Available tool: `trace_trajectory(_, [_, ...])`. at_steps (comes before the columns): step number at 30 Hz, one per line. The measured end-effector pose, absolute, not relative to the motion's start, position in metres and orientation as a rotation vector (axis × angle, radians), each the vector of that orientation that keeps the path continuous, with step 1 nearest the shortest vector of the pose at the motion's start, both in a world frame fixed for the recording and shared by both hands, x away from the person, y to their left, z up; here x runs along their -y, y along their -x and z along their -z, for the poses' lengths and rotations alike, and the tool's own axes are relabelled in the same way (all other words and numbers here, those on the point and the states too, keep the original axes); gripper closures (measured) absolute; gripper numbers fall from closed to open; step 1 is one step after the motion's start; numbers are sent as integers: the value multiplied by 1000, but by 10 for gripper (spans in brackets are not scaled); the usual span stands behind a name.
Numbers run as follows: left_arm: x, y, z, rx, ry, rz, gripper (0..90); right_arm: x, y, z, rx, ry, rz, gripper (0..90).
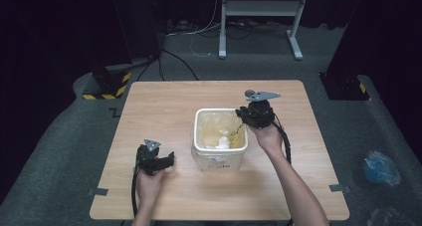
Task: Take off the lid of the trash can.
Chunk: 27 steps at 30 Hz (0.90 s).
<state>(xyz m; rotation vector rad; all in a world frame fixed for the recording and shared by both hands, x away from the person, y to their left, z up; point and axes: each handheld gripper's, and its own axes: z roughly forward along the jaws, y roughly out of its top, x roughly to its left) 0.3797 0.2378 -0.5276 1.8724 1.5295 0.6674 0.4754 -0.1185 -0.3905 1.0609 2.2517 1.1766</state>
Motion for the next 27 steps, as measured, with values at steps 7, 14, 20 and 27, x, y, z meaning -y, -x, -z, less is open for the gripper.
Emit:
trace_trajectory(7, [-238,-380,528,-1530,-1869,-668,185,119,-475,389,-2250,-1056,-1182,754])
trace_trajectory(14, [-238,-380,528,-1529,-1869,-668,185,121,-474,388,-2252,-1067,-1199,757])
trace_trajectory(20, [-238,-380,528,-1529,-1869,-668,186,123,-474,387,-2251,-1075,-1214,759])
trace_trajectory(27, [-238,-380,528,-1529,-1870,-668,186,125,-473,384,-2248,-1080,-1223,761])
